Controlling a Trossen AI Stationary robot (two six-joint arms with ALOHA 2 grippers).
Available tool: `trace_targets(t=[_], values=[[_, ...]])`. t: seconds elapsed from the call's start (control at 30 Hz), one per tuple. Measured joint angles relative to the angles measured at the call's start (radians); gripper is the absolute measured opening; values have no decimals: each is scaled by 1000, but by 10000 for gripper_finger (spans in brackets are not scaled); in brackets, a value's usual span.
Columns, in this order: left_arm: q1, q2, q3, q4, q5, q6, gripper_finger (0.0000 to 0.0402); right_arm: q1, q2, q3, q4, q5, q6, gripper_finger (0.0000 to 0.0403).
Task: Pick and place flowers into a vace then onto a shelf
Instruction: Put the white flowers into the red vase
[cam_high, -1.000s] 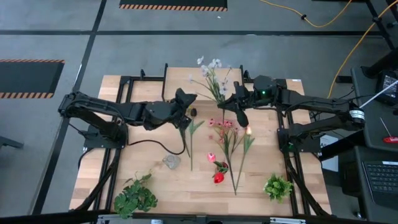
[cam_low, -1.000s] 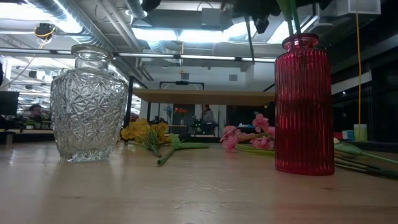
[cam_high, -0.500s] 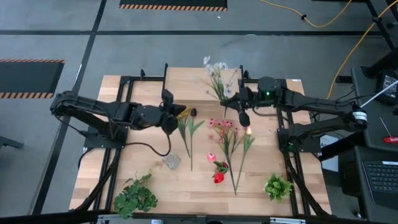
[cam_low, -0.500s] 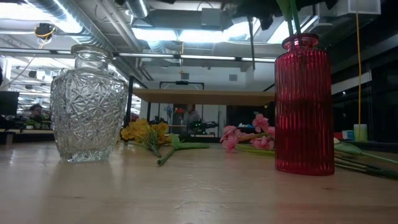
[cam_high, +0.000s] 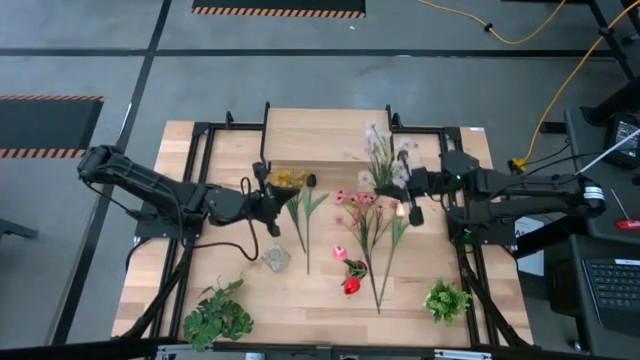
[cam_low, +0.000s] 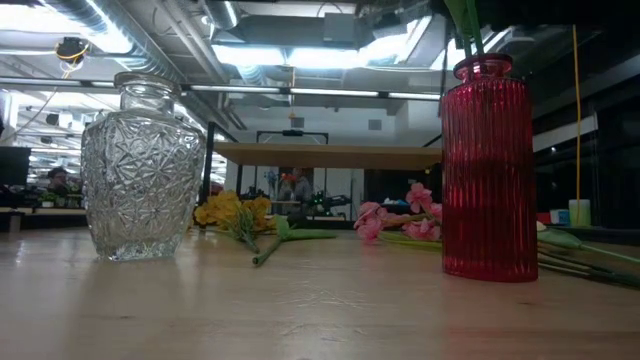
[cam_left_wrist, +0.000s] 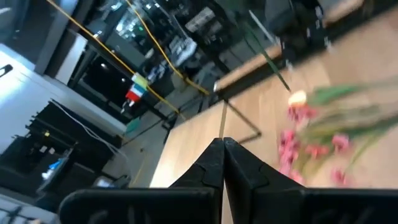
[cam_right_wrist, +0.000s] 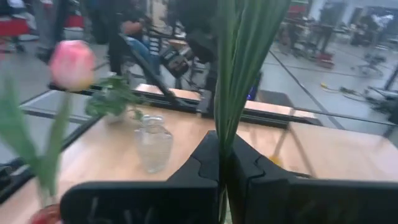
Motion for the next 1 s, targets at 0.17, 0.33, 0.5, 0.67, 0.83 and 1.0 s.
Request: trace_targets(t=[0.17, 0.33, 0.5, 0.67, 0.83, 1.0], values=[[-26, 38, -3, 57, 0, -98, 3, 75, -70, -89, 97, 0, 52, 2], [-44, 41, -3, 63, 12, -221, 3, 153, -110, -127, 114, 1, 106, 2], [-61, 42, -3, 72, 26, -270, 3, 258, -93, -127, 152, 3, 128, 2], [-60, 42, -3, 72, 26, -288, 3, 366, -19, -127, 243, 4, 97, 2], [-59, 42, -3, 76, 27, -289, 3, 447, 67, -127, 340, 77, 33, 2], [-59, 42, -3, 76, 27, -288, 3, 514, 124, -127, 440, 135, 0, 2]])
